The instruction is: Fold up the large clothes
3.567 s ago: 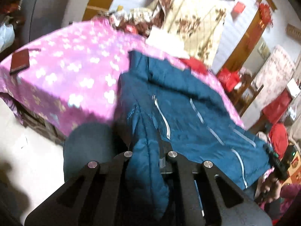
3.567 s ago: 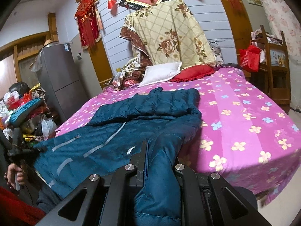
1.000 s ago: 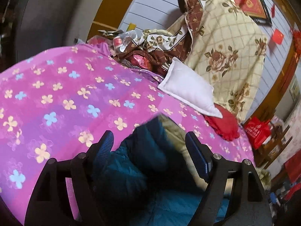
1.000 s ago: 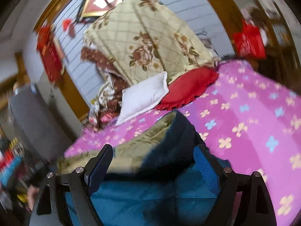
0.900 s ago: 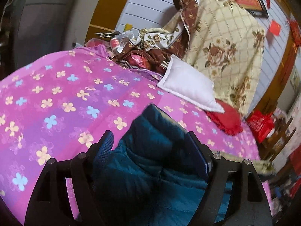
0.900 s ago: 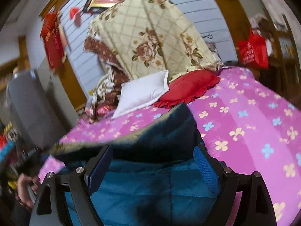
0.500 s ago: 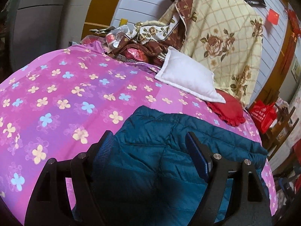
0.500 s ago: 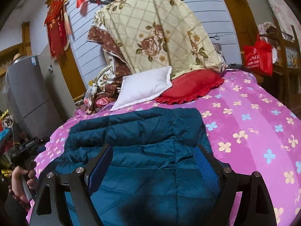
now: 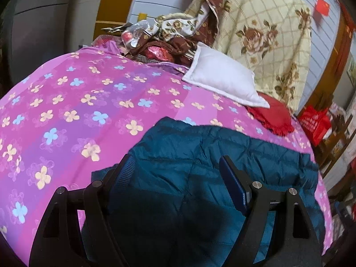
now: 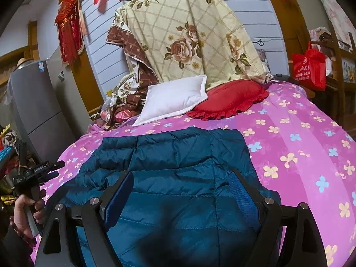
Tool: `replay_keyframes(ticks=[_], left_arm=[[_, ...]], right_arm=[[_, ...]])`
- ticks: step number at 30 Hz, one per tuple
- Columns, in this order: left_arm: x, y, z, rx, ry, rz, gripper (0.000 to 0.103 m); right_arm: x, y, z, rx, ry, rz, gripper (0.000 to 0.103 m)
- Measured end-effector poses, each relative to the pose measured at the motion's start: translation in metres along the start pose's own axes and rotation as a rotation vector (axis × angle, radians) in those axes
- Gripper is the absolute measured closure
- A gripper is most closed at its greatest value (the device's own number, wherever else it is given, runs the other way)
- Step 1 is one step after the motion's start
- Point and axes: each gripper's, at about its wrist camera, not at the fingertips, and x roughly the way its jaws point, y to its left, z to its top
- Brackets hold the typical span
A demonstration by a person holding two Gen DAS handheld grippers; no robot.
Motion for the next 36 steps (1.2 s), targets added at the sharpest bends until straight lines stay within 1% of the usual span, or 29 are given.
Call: replay_keyframes(ticks=[2, 4, 6, 8, 9, 10, 12, 13, 15, 16, 18, 20, 21, 22, 23, 24, 26, 27, 28, 29, 30, 31, 32, 33, 34, 36], left_arm=[[0.005, -0.009, -0.004, 0.035, 0.026, -0.006, 0.024], [0.011, -0.016, -0.009, 0.070, 0.053, 0.004, 0.024], [0.021, -0.021, -0.014, 0.101, 0.100, 0.041, 0.024], [0.034, -0.020, -0.021, 0.110, 0.156, 0.087, 0.024], [0.044, -0.017, -0.025, 0.109, 0.200, 0.130, 0.024], [0.049, -0.013, -0.028, 0.103, 0.219, 0.143, 0.024], [0.052, -0.006, -0.031, 0.082, 0.206, 0.137, 0.024], [0.051, -0.005, -0.032, 0.075, 0.203, 0.146, 0.024], [0.049, -0.008, -0.035, 0.088, 0.192, 0.172, 0.024], [0.046, -0.009, -0.036, 0.089, 0.179, 0.190, 0.024], [0.036, -0.008, -0.035, 0.062, 0.147, 0.205, 0.024], [0.027, -0.004, -0.030, 0.018, 0.115, 0.187, 0.024], [0.025, -0.001, -0.027, 0.000, 0.105, 0.175, 0.024], [0.024, 0.001, -0.024, -0.015, 0.100, 0.169, 0.024], [0.025, 0.003, -0.023, -0.025, 0.103, 0.173, 0.024], [0.027, 0.006, -0.023, -0.031, 0.112, 0.181, 0.024], [0.033, 0.011, -0.025, -0.047, 0.142, 0.190, 0.024], [0.034, 0.012, -0.025, -0.053, 0.146, 0.189, 0.024], [0.033, 0.012, -0.025, -0.055, 0.145, 0.189, 0.024], [0.032, 0.011, -0.025, -0.054, 0.142, 0.193, 0.024], [0.031, 0.010, -0.025, -0.050, 0.142, 0.197, 0.024], [0.032, 0.009, -0.026, -0.048, 0.145, 0.200, 0.024], [0.033, 0.009, -0.026, -0.046, 0.151, 0.192, 0.024], [0.034, 0.008, -0.026, -0.044, 0.158, 0.181, 0.024], [0.036, 0.007, -0.026, -0.038, 0.168, 0.175, 0.024], [0.040, 0.006, -0.027, -0.021, 0.179, 0.188, 0.024]], right_arm=[[0.002, 0.002, 0.000, 0.002, 0.009, -0.001, 0.017], [0.003, 0.005, -0.001, -0.001, 0.014, 0.002, 0.017], [0.006, 0.008, -0.001, -0.007, 0.026, 0.006, 0.017], [0.011, 0.011, -0.002, -0.014, 0.048, 0.004, 0.017], [0.017, 0.009, -0.004, -0.008, 0.077, -0.024, 0.017], [0.025, 0.004, -0.006, 0.005, 0.124, -0.050, 0.014], [0.053, -0.012, -0.018, 0.047, 0.282, -0.084, 0.014], [0.062, -0.020, -0.024, 0.066, 0.323, -0.082, 0.013], [0.062, -0.027, -0.024, 0.098, 0.314, -0.068, 0.013], [0.060, -0.027, -0.022, 0.106, 0.315, -0.078, 0.014], [0.046, -0.021, -0.015, 0.125, 0.277, -0.101, 0.014], [0.030, -0.008, -0.002, 0.134, 0.213, -0.091, 0.014], [0.023, 0.005, 0.009, 0.130, 0.163, -0.076, 0.014], [0.022, 0.017, 0.016, 0.127, 0.141, -0.055, 0.014], [0.028, 0.033, 0.026, 0.122, 0.135, -0.019, 0.013], [0.035, 0.044, 0.031, 0.118, 0.145, -0.001, 0.013], [0.064, 0.073, 0.042, 0.103, 0.203, 0.004, 0.013], [0.084, 0.086, 0.044, 0.089, 0.251, 0.009, 0.013], [0.110, 0.099, 0.043, 0.080, 0.333, 0.005, 0.013], [0.129, 0.106, 0.042, 0.069, 0.388, -0.019, 0.013], [0.154, 0.113, 0.038, 0.020, 0.453, -0.085, 0.013], [0.181, 0.113, 0.031, -0.038, 0.514, -0.184, 0.013], [0.198, 0.107, 0.024, -0.039, 0.559, -0.235, 0.009], [0.216, 0.097, 0.014, -0.018, 0.617, -0.252, 0.005], [0.226, 0.093, 0.008, -0.023, 0.642, -0.245, 0.000], [0.231, 0.094, 0.008, -0.057, 0.644, -0.254, 0.000]])
